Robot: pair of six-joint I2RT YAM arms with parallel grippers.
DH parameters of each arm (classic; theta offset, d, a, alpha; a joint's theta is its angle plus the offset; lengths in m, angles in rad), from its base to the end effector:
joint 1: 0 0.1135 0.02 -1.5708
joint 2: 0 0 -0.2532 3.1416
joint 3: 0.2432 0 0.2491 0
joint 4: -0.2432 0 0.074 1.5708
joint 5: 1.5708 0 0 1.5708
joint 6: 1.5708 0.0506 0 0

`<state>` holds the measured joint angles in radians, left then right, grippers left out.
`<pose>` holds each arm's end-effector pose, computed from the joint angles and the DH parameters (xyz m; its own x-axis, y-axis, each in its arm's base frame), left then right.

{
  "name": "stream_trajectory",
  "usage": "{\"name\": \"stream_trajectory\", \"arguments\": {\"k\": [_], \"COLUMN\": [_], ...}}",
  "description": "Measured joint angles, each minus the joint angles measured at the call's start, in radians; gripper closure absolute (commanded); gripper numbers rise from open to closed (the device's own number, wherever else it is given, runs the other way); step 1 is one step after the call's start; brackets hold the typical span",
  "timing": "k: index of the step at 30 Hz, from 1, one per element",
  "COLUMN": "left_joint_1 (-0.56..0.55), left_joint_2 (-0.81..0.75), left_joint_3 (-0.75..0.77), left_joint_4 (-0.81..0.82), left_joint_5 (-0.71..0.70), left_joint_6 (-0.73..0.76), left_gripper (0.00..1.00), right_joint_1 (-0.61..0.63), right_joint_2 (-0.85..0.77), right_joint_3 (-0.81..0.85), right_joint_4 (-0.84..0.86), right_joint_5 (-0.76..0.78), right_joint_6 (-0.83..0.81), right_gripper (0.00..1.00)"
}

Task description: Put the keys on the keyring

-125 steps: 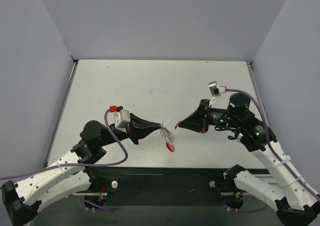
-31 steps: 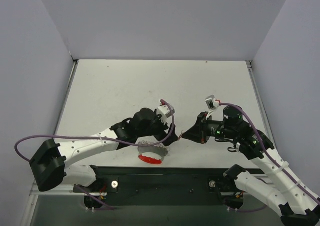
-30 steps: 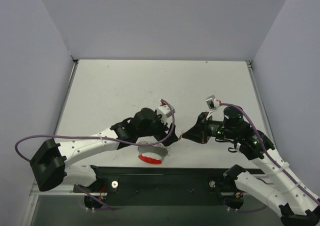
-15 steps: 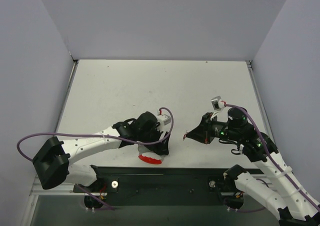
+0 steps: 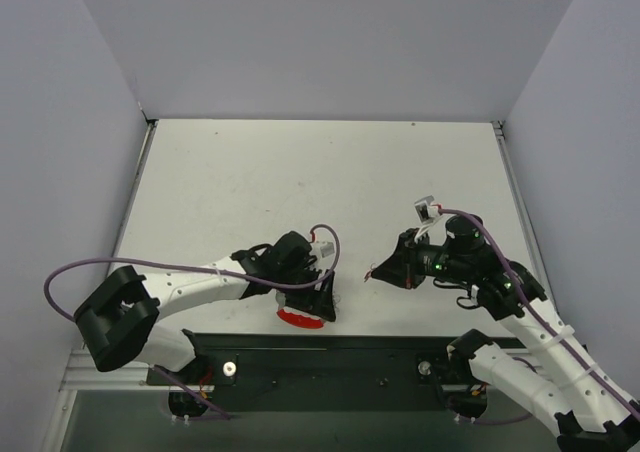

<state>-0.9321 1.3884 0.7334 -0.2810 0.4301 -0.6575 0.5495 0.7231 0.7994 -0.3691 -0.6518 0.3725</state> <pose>0.1461 -0.2322 0.1662 -0.9160 0.3019 -0.2642 0.4009 0.6668 -0.6282 0.1341 0.1181 0.3263 -0.5606 -0.0040 -0.8281 -0.7585 0.4038 0.5115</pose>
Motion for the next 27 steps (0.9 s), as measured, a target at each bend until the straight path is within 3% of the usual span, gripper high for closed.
{"name": "stream_trajectory", "arguments": {"k": [9, 18, 22, 27], "left_joint_1": [-0.127, -0.219, -0.211, -0.174], "left_joint_2": [0.02, 0.007, -0.003, 0.042], "left_joint_3": [0.144, 0.111, 0.106, 0.163], "left_joint_4": [-0.075, -0.084, -0.091, -0.113], "left_joint_5": [-0.192, -0.329, -0.378, -0.375], "left_joint_6": [0.256, 0.563, 0.596, 0.564], "left_gripper": [0.25, 0.3, 0.37, 0.37], "right_joint_1": [0.0, -0.024, -0.067, -0.098], "right_joint_2": [-0.006, -0.067, -0.084, -0.093], "right_joint_3": [-0.027, -0.04, -0.048, -0.055], "right_joint_4": [-0.006, -0.021, -0.025, -0.038], "right_joint_5": [0.015, 0.047, 0.051, 0.054], "right_joint_6": [0.0, 0.0, 0.0, 0.001], "right_gripper": [1.0, 1.0, 1.0, 1.0]}}
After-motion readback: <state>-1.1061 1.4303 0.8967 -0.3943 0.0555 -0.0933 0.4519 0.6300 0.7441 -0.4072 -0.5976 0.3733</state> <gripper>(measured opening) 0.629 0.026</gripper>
